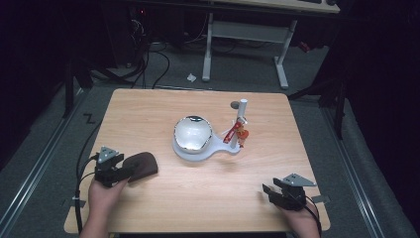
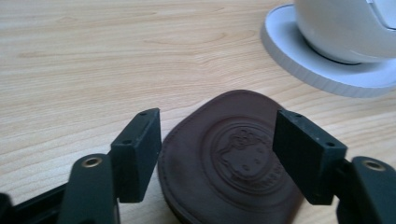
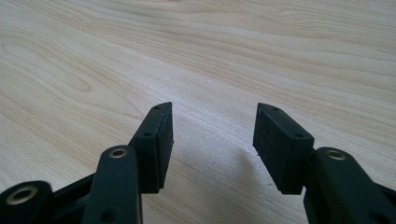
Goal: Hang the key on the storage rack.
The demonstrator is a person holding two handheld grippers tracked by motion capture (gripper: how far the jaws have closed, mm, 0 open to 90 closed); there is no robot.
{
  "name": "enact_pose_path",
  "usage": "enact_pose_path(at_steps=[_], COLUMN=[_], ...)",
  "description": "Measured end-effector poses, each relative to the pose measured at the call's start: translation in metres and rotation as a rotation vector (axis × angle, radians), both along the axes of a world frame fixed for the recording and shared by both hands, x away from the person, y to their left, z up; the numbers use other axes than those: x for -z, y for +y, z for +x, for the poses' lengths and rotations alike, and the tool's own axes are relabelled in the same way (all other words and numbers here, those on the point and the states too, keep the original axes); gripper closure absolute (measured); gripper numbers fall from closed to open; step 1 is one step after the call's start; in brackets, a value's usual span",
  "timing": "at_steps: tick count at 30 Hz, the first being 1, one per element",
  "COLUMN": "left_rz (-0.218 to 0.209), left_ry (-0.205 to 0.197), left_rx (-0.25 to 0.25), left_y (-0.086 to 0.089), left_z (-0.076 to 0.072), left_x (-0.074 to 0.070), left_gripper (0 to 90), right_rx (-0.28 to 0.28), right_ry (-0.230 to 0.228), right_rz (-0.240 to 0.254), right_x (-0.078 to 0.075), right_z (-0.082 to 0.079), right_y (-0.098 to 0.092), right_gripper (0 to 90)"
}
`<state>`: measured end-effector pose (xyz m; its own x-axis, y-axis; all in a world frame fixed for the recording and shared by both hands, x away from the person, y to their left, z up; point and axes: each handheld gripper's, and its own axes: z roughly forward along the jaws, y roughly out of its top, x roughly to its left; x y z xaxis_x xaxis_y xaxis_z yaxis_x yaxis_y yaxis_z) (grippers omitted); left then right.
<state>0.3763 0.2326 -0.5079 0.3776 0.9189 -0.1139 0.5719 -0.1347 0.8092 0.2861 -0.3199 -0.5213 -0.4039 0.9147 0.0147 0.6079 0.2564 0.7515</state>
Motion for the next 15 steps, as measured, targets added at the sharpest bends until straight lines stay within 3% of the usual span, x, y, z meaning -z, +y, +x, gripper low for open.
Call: enact_pose_path(at_steps=[6,9,11,15], left_rz=[-0.081,-0.077,-0.110,-0.121], left_ry=[0.000,0.025,0.043,0.064], left_rx=[-0.032,-0.018,0.009,0.057], left_y=[0.017,0.019,0.019,0.009], left_z=[-0.002,-0.002,-0.002,-0.011], left_x=[0.009,0.013,0.014,0.013], left_gripper=[45.3,51.6,57.1,60.5], right_rx=[0.008,0.014,0.017,0.008], right_ry=[0.005,0.009,0.009,0.008], right_rz=[-0.002,-0.005,-0.007,-0.013], right_x=[0.001,0.002,0.002,0.002], right_z=[-0.001,-0.001,-0.001,-0.001], right_y=[0.001,0.002,0.003,0.007], right_gripper=[48.1,48.3,48.3,48.3])
